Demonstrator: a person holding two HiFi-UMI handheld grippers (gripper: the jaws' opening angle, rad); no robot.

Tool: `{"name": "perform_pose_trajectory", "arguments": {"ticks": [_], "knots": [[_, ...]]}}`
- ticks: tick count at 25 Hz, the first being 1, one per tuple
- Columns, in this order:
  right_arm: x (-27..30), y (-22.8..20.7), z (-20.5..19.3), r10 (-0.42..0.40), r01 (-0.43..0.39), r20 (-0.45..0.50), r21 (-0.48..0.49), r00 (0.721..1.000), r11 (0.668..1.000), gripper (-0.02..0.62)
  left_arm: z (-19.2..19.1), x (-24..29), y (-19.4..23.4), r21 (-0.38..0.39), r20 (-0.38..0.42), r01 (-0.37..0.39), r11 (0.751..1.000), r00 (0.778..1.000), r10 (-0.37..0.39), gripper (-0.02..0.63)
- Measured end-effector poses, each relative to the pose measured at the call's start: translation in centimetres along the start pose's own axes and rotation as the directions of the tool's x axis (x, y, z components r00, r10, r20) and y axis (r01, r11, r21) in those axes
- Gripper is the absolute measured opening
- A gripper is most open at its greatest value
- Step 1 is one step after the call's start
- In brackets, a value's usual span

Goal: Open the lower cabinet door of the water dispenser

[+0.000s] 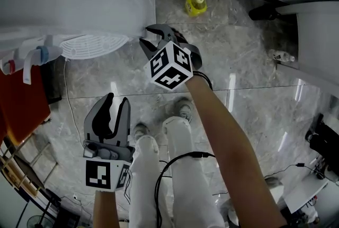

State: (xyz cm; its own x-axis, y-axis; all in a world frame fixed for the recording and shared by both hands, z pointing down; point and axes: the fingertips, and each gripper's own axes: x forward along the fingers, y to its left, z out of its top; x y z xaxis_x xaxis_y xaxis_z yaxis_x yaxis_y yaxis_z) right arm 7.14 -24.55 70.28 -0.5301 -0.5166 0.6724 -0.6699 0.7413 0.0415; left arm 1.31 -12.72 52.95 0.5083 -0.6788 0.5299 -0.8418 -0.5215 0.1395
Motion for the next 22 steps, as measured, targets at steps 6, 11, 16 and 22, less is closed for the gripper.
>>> {"name": "perform_pose_trajectory", "arguments": {"ticks": [6,11,16,22], "knots": [[0.0,0.0,-0.1,-0.003,0.003,-0.005,0.035,1.0,0.999,0.138,-0.1,-0.4,0.2,0.013,0.002,0.019,1.0,1.0,-0.019,0.129],[-0.2,0.0,-0.1,-0.021,0.021,-0.005,0.081,1.0,0.996,0.13,-0.1,-0.9,0.1,0.01,0.009,0.022,1.0,1.0,-0.022,0.129],[-0.3,0.0,-0.1,-0.044,0.045,-0.014,0.126,0.999,0.991,0.123,-0.3,-1.4,0.3,0.01,0.02,0.031,0.999,0.999,-0.031,0.129],[-0.3,0.0,-0.1,-0.064,0.068,-0.032,0.132,0.997,0.989,0.118,-0.8,-2.2,0.9,0.002,0.028,0.018,1.0,0.999,-0.018,0.129]]}}
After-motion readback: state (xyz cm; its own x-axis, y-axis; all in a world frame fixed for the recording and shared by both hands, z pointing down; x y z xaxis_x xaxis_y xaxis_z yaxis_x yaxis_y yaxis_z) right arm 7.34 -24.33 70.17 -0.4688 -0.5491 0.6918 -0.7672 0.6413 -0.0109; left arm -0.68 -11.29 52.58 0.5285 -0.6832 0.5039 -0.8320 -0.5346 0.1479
